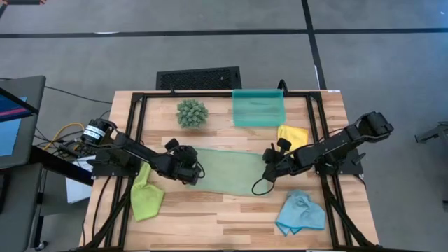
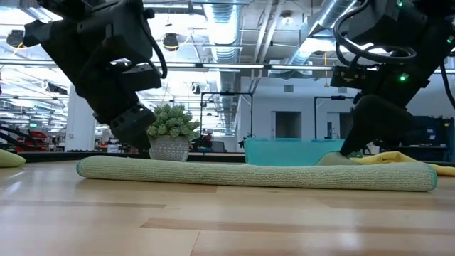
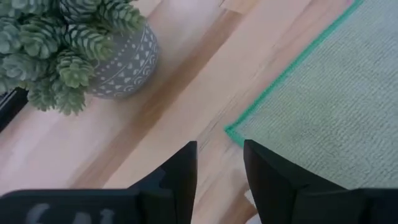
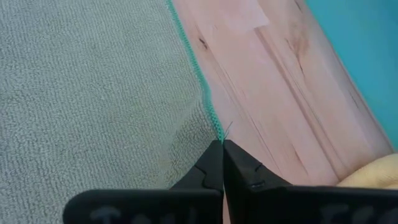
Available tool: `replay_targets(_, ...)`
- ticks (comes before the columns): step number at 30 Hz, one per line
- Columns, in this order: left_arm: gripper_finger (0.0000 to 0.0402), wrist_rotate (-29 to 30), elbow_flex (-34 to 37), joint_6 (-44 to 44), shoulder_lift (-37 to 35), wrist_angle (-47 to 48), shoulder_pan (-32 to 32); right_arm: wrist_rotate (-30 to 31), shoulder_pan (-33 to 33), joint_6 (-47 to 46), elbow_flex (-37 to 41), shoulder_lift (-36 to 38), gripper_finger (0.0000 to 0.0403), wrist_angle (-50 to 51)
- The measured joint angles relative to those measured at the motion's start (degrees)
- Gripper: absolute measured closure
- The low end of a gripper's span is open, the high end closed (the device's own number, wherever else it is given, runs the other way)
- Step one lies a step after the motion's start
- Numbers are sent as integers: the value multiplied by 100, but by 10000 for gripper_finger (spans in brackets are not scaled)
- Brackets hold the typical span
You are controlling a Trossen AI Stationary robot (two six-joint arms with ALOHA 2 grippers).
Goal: Roll microfiber towels into tight, uniform cylinder then place into a basket
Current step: Roll the dark green microfiber cloth
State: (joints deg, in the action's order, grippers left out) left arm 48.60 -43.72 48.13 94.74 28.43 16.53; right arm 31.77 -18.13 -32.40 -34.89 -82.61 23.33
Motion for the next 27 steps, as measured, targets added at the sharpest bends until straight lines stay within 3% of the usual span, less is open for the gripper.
replay_targets(9, 278, -581, 0, -718, 2, -916, -186, -2, -18, -11, 0, 0, 381, 22)
replay_targets(22, 278, -583, 0, -37, 4, 264, -240, 369, 38, -689, -110, 98, 274, 1106)
replay_targets(27, 278, -744, -183, -60, 4, 150, -199, 291, -255, -83, -165, 213, 261, 386)
